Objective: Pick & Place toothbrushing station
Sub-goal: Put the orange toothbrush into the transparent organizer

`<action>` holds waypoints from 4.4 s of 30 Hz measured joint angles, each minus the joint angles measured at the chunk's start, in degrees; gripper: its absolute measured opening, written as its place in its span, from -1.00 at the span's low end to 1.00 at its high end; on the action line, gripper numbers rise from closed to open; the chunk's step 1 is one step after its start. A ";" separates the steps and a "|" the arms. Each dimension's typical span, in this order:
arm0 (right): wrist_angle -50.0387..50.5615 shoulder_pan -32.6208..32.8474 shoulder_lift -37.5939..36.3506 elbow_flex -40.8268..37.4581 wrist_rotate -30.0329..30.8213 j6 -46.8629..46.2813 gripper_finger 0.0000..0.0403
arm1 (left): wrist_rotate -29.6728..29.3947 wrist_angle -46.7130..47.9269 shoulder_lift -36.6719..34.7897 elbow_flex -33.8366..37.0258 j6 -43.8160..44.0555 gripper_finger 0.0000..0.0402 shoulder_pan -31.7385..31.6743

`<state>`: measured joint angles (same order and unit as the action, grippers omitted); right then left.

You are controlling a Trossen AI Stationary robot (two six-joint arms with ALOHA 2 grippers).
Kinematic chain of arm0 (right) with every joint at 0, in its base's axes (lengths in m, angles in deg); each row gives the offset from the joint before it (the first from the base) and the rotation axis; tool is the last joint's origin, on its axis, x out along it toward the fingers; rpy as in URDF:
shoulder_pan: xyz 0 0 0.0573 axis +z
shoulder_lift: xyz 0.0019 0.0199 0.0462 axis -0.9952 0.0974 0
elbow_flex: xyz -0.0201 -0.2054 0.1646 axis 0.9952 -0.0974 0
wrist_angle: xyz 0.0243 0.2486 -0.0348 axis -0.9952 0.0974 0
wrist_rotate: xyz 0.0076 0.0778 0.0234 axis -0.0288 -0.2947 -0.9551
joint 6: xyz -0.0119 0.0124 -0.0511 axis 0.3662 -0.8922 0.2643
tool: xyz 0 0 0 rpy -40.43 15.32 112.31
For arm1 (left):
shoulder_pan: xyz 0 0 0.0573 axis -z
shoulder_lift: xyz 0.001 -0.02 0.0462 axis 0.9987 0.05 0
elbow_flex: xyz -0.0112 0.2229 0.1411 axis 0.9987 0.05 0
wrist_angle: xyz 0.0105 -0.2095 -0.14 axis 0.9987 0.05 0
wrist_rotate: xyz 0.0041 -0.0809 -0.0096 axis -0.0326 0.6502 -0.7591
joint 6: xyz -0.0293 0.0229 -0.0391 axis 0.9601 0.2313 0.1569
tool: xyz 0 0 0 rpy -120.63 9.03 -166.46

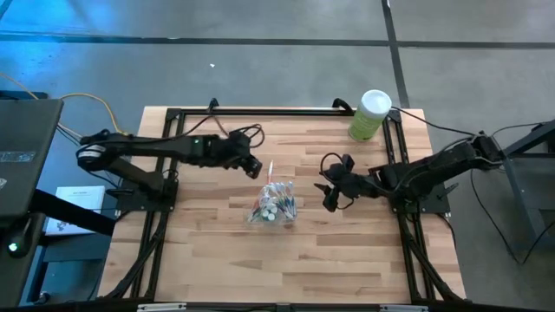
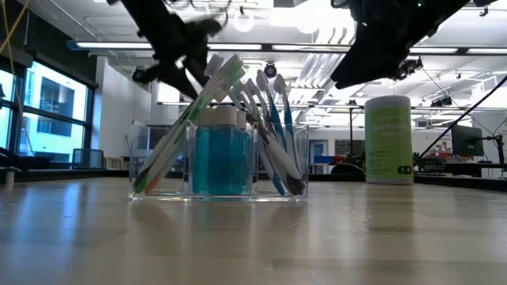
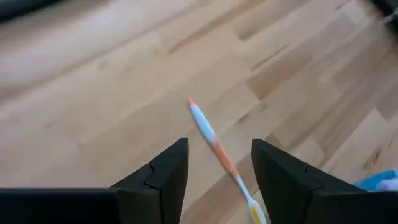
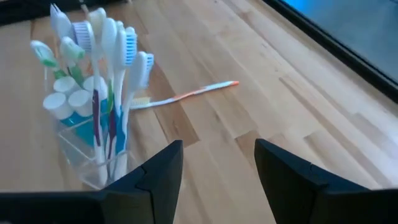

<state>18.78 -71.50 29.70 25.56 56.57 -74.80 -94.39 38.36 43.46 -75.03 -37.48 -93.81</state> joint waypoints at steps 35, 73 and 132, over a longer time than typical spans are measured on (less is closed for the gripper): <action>3.52 -1.80 0.02 0.00 -0.13 11.69 -0.05 | 20.94 -19.73 23.27 -0.78 7.50 -0.15 -9.36; 4.46 -1.78 0.04 0.00 -1.43 10.59 -0.05 | 12.88 1.17 30.74 -1.96 2.48 -0.86 -7.26; 4.26 -1.78 0.04 0.00 -3.31 6.68 -0.05 | -6.58 25.72 10.03 -1.55 22.33 -0.99 15.15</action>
<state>23.04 -73.28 29.75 25.56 53.26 -68.12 -100.97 64.08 53.49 -76.57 -15.15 -78.66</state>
